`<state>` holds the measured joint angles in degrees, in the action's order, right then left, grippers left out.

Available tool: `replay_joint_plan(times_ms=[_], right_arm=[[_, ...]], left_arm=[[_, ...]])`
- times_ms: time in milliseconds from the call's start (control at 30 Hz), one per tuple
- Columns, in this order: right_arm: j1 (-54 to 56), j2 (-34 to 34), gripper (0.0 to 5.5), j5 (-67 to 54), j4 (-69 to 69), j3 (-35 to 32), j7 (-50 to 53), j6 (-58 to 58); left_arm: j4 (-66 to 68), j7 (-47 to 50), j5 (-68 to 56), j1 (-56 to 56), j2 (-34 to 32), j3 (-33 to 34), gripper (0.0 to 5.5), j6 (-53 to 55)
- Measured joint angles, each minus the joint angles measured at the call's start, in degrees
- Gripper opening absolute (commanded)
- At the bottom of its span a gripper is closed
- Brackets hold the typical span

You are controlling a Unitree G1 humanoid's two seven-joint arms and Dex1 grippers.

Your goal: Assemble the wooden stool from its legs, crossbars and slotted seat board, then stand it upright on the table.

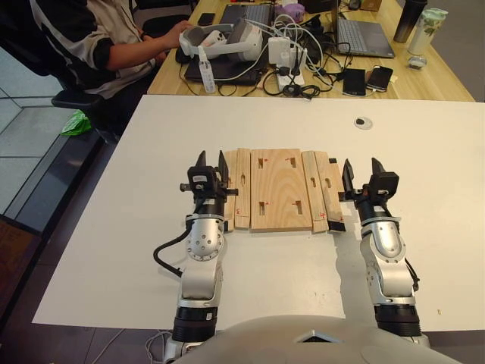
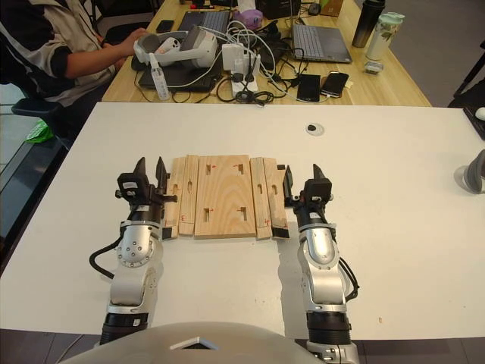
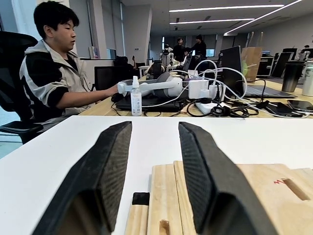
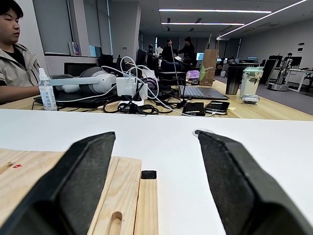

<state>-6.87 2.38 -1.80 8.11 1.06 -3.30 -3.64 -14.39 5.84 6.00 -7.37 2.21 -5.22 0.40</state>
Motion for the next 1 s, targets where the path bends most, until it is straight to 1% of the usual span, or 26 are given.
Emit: replay_joint_plan(times_ms=[133,600,667,767,800,833,900,933,1000], right_arm=[[-0.2,-0.1,3.28,-0.1,-0.1,0.0,-0.4,-1.4],[-1.3,-0.3,3.28,-0.2,-0.5,0.5,-1.6,-1.9],[-1.4,-0.3,3.35,-0.2,-0.5,0.6,-1.7,-1.9],[-1.5,-0.4,3.35,-0.2,-0.5,0.6,-1.8,-1.9],[-1.5,-0.4,3.16,-0.2,-0.5,0.6,-1.8,-1.9],[-1.5,-0.4,3.07,-0.2,-0.5,0.6,-2.0,-1.9],[-1.5,-0.4,2.74,-0.2,-0.5,0.6,-2.3,-1.9],[-1.5,-0.4,2.53,-0.2,-0.5,0.7,-2.3,-1.9],[-1.6,-0.7,2.22,-0.7,-0.5,0.7,-2.5,-1.9]], left_arm=[[1.2,-1.5,-1.1,-0.1,-0.9,1.1,1.9,0.0],[1.3,-5.0,-1.6,-0.7,-1.4,-0.4,1.9,-1.9],[1.3,-5.1,-1.6,-0.7,-1.4,-0.4,2.02,-2.0],[1.4,-5.2,-1.6,-0.7,-1.4,-0.4,2.39,-2.1],[1.4,-5.2,-1.6,-0.7,-1.4,-0.4,2.58,-2.1],[1.4,-5.0,-1.6,-0.7,-1.4,-0.4,2.65,-2.1],[1.4,-4.7,-1.5,-0.7,-1.3,-0.3,2.42,-2.1],[1.5,-4.6,-1.5,-0.7,-1.3,-0.2,2.18,-2.1],[1.6,-4.6,-1.5,-0.7,-1.2,-0.2,1.93,-2.1]])
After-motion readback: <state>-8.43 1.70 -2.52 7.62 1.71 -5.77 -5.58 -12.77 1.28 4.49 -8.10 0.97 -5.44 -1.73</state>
